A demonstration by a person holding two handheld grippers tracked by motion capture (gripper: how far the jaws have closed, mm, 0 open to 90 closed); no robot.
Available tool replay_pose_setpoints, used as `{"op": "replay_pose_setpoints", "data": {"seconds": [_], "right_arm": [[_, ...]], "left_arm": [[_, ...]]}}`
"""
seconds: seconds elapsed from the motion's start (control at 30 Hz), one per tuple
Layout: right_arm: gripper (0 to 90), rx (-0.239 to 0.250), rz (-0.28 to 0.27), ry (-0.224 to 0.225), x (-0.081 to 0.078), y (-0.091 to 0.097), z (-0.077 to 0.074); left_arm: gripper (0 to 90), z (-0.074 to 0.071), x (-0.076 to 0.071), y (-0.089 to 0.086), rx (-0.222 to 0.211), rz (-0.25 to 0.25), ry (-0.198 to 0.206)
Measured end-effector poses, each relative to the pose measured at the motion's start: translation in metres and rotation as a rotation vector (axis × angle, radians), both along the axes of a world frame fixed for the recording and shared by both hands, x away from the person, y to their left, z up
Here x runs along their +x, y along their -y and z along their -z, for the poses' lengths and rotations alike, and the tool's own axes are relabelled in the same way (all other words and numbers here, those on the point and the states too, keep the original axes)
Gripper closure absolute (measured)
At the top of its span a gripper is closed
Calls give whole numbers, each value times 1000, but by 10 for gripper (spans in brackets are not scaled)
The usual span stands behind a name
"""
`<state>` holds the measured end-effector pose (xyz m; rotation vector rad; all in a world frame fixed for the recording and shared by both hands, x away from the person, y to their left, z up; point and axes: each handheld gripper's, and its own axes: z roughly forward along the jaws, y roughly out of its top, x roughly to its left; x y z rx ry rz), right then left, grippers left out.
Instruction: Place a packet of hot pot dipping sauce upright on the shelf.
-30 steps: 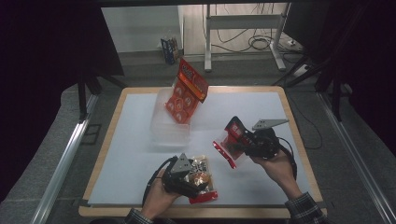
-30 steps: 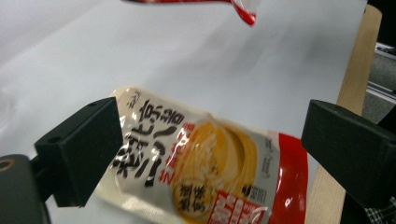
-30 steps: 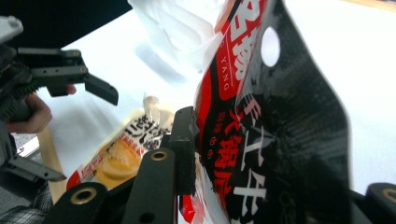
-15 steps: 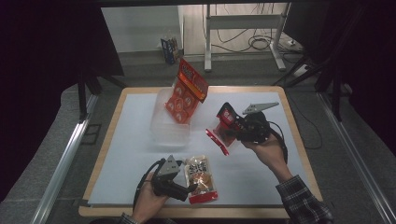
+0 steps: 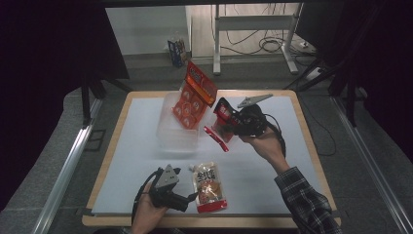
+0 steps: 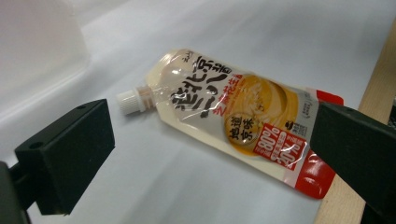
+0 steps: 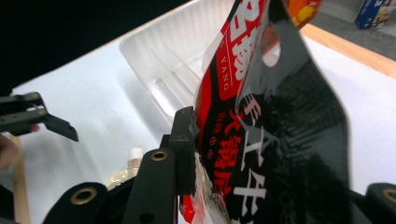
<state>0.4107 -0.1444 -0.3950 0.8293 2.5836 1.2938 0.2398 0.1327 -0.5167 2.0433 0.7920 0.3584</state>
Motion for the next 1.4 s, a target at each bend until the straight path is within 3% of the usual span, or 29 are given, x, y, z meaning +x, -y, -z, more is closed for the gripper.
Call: {"op": "replay_pose_setpoints", "data": {"seconds": [0.5,0.9,1.2,1.4], "right_arm": [[682,-97,-56,-7,16,-37,19],[682,-170,-77,-3,28,-55,22],[684,-232,-116,19,36,-80,22],[686,-243,-131,38,40,-98,19]], "left_arm": [[0,1,-5,-8,9,-22,9],[0,2,-6,-4,20,-13,11],[0,2,-7,-3,37,-3,12],[0,2,-7,-3,35,-1,15]]}}
